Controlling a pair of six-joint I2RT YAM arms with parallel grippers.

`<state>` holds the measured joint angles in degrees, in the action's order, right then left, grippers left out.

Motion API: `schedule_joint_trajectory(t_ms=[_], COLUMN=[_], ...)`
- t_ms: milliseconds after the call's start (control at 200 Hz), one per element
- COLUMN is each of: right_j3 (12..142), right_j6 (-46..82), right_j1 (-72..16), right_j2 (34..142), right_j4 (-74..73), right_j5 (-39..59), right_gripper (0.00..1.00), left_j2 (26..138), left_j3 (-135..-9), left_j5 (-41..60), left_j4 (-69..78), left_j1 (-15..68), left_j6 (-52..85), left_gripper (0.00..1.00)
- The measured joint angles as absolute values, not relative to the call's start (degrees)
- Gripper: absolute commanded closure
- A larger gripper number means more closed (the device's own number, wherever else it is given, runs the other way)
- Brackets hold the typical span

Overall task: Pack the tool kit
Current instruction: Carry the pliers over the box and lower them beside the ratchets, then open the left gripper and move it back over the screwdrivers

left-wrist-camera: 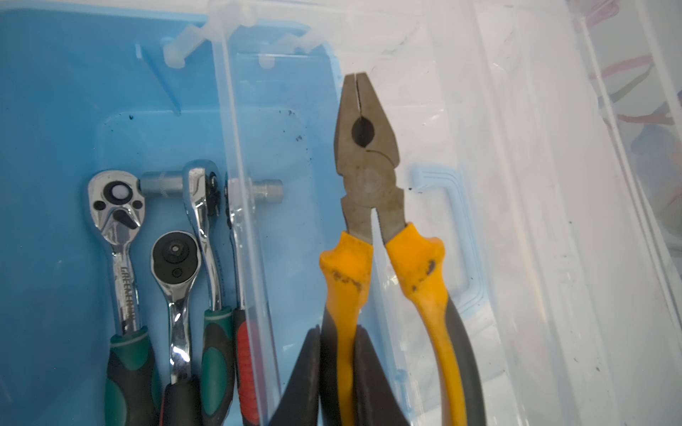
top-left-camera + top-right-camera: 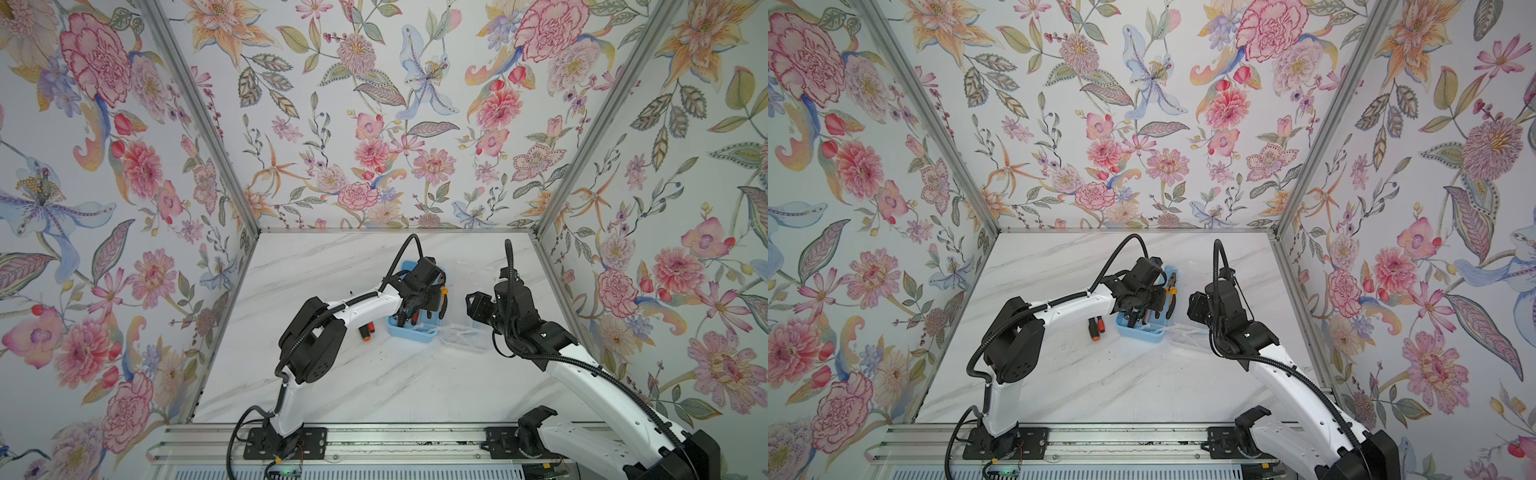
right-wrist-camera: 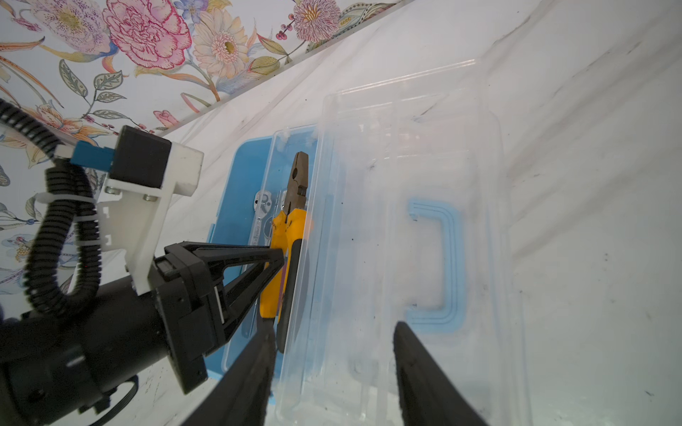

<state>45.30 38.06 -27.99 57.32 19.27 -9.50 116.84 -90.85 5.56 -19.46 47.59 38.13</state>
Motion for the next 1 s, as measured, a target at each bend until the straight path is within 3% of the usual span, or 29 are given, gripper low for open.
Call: schedule_joint_trajectory(t_ms=[125, 400, 611, 856, 1001], right_j3=[45.30, 45.58, 51.57, 64.31, 69.04], right_j6=[38.06, 38.02, 36.18, 30.92, 28.67], right_j1=[-27.99, -27.99, -28.69, -37.10, -41.36], right_j2=[57.32, 58.96, 63.90, 76.40, 83.29], right_j4=[19.05, 18.70, 20.03, 21.54, 21.96], right_j5=[-9.47, -8.45, -5.34, -2.46, -1.23], right_gripper=[0.47, 0.47, 0.47, 0.37, 0.38], left_j2=[116.84, 115.04, 105.43, 94.43, 91.46], left_j3=[-90.85, -90.06, -82.70, -68.62, -60.75], left_j5=[5.61, 4.08, 0.97, -4.78, -6.48], left_j4=[-19.20, -17.82, -17.10, -16.51, -16.69], left_j1=[47.59, 47.24, 42.59, 37.06, 36.25], left_j6=[37.98, 37.89, 37.69, 38.33, 39.53], left_gripper=[0.68, 0.63, 0.57, 0.47, 0.46])
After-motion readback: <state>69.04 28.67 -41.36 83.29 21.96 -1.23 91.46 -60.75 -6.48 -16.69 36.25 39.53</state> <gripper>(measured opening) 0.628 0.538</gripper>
